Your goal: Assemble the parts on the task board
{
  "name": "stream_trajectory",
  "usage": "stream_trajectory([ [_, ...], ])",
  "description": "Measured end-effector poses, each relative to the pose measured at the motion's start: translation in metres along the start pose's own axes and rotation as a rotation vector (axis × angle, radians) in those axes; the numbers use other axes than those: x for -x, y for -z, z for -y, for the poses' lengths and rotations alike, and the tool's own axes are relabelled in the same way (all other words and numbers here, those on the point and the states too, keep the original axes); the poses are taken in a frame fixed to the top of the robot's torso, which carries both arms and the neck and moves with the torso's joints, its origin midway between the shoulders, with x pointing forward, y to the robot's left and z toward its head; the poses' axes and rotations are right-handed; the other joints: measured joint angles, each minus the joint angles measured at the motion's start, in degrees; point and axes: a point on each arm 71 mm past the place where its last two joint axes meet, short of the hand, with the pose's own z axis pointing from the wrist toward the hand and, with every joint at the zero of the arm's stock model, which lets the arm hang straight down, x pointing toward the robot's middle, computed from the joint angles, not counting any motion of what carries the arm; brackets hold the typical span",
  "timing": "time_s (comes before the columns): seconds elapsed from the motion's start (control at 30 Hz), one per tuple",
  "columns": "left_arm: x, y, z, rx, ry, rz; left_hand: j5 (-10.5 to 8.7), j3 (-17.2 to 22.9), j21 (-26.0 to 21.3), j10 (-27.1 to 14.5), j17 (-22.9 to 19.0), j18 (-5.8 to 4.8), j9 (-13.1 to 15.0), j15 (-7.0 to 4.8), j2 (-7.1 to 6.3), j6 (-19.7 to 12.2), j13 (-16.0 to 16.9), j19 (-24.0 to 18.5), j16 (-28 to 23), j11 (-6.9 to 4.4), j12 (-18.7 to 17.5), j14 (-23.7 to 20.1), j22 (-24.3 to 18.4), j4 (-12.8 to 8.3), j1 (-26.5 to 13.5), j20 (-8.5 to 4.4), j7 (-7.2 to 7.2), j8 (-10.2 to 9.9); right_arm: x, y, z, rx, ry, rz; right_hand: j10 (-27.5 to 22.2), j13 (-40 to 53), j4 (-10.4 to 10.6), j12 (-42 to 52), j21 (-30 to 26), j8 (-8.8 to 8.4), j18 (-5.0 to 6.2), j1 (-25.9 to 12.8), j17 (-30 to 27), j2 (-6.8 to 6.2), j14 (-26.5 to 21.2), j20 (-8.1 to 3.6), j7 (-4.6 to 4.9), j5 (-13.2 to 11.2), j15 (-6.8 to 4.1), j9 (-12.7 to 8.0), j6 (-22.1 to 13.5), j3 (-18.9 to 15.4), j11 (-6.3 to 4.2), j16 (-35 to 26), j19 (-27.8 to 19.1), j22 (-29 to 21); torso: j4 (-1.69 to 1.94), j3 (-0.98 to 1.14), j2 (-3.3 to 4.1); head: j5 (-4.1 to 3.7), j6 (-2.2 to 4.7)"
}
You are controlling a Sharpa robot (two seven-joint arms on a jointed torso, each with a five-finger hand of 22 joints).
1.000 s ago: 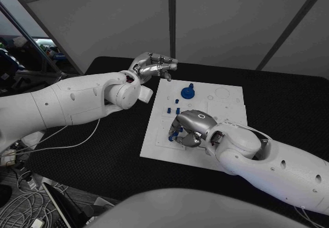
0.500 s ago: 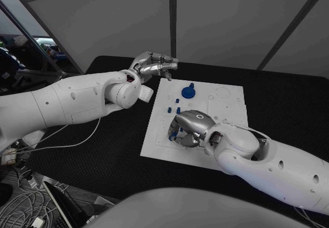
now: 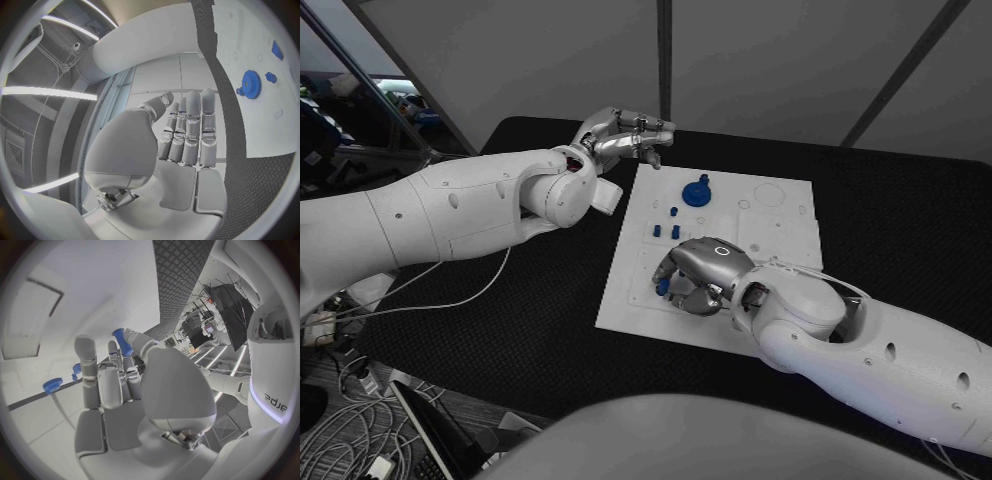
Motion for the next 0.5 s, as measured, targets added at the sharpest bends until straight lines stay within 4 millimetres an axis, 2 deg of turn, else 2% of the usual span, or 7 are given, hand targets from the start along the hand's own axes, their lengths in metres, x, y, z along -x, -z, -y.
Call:
stream_trajectory([
  [0.03,0.0,0.0,0.0,0.0,0.0,0.0,0.0,0.0,0.0,0.0,0.0,0.0,0.0,0.0,0.0,0.0,0.0,0.0,0.0,0.0,0.0,0.0,0.0,0.0,0.0,0.0,0.0,0.0,0.0,0.0,0.0001,0.001,0.0,0.0,-1.2,-0.3,0.0,-0.2,-1.1,0.0,0.04,-0.1,-1.0,-0.07,0.0,0.21,0.01,0.0,0.0,-0.1,-1.1,-0.6,0.15,-0.7,-0.9,-1.6,0.0,0.0,0.0,0.0,0.0],
  [0.1,0.0001,0.0,0.0,0.001,0.0,0.0,0.0,0.0,0.0,0.0,0.0,0.0,0.0,0.0,0.0,0.0,0.0,0.0,0.0,0.0,0.0,0.0,0.0,0.0,0.0,0.0,0.0,0.0,0.0004,0.0,-0.0001,0.003,-0.001,0.002,-2.7,-0.7,0.0,-0.2,-2.5,0.0,0.93,-0.3,-2.3,-0.35,0.0,0.42,-0.22,0.0,0.02,-0.1,-2.6,-1.7,0.33,-1.6,-2.0,-3.7,0.01,0.01,0.0,0.01,0.0],
  [0.17,0.0001,0.0,-0.0001,0.001,0.0,0.0,0.0,0.0,0.0,0.0,0.0,0.0,0.0,0.0,0.0,0.0,0.0,0.0,0.0,0.0,0.0,0.0,0.0,0.0,0.0,0.0,0.0,0.0,0.0008,-0.0001,-0.0002,0.005,-0.001,0.004,-3.7,-1.0,0.1,-0.2,-3.4,0.0,0.92,-0.3,-3.0,-0.35,0.0,0.64,-0.59,0.0,0.41,-0.1,-3.5,-2.7,0.53,-2.1,-2.3,-4.9,0.01,0.01,0.0,0.01,0.0],
  [0.33,0.0001,0.0,-0.0002,0.002,0.0,0.0,0.0,0.0,0.0,0.0,0.0,0.0,0.0,0.0,0.0,0.0,0.0,0.0,0.0,0.0,0.0,0.0,0.0,0.0,0.0,0.0,0.0,0.0,0.0011,0.0007,0.0002,0.008,-0.003,0.006,-4.8,-1.3,0.3,0.2,-4.3,0.0,0.92,-0.3,-4.0,-0.35,0.0,0.83,-0.71,0.0,0.41,-0.1,-3.6,-4.3,0.82,-2.7,-2.6,-6.2,0.0,0.02,0.0,-0.07,0.06],
  [0.37,0.0001,0.0,-0.0002,0.003,0.0,0.0,0.0,0.0,0.0,0.0,0.0,0.0,0.0,0.0,0.0,0.0,0.0,0.0,0.0,0.0,0.0,0.0,0.0,0.0,0.0,0.0,0.0,0.0,0.0012,0.001,0.0005,0.008,-0.003,0.007,-5.0,-1.4,0.3,0.2,-4.6,0.0,0.92,-0.3,-4.2,-0.35,0.0,0.71,-0.71,0.0,0.41,0.0,-3.6,-4.6,0.61,-2.9,-2.7,-6.5,0.01,0.02,0.0,-0.08,0.06],
  [0.5,0.0004,0.0002,-0.0002,0.004,0.0,0.0,0.0,0.0,0.0,0.0,0.0,0.0,0.0,0.0,0.0,0.0,0.0,0.0,0.0,0.0,0.0,0.0,0.0,0.0,0.0,0.0,0.0,0.0,0.0026,0.0042,0.0018,0.009,-0.007,0.022,-7.4,-1.7,0.6,0.5,-6.2,0.0,1.0,-0.1,-6.0,-0.08,-0.1,1.01,-1.18,0.0,0.72,0.0,-4.5,-6.4,1.07,-4.2,-4.0,-8.7,0.01,0.02,0.0,-0.11,0.08],
])
